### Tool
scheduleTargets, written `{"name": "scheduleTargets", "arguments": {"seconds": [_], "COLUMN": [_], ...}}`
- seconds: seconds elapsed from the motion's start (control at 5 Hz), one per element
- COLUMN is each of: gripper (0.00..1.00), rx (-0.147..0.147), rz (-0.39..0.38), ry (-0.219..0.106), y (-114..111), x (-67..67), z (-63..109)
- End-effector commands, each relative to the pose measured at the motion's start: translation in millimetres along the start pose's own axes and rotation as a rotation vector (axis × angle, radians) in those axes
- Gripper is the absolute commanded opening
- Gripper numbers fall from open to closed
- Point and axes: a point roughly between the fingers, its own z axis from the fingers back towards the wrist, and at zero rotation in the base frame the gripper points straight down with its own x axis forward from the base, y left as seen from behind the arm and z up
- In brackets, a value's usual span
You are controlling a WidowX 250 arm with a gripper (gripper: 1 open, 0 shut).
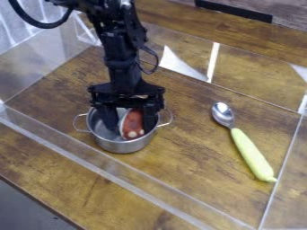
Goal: Remove the mushroom from the silver pot and put it on the table
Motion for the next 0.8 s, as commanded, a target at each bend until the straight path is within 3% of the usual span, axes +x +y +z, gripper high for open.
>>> {"name": "scheduleTargets", "arguments": {"seconds": [0.0, 0.2, 0.6], "gripper": [1.0, 1.0, 1.0], "rx": [0.003, 0.004, -0.005], "rz": [0.032, 0.045, 0.073], "ry": [-0.031, -0.03, -0.015], "y": [12, 15, 16], "x": [16.8, 24.8, 11.8], "z": [3.1, 3.0, 7.5]}}
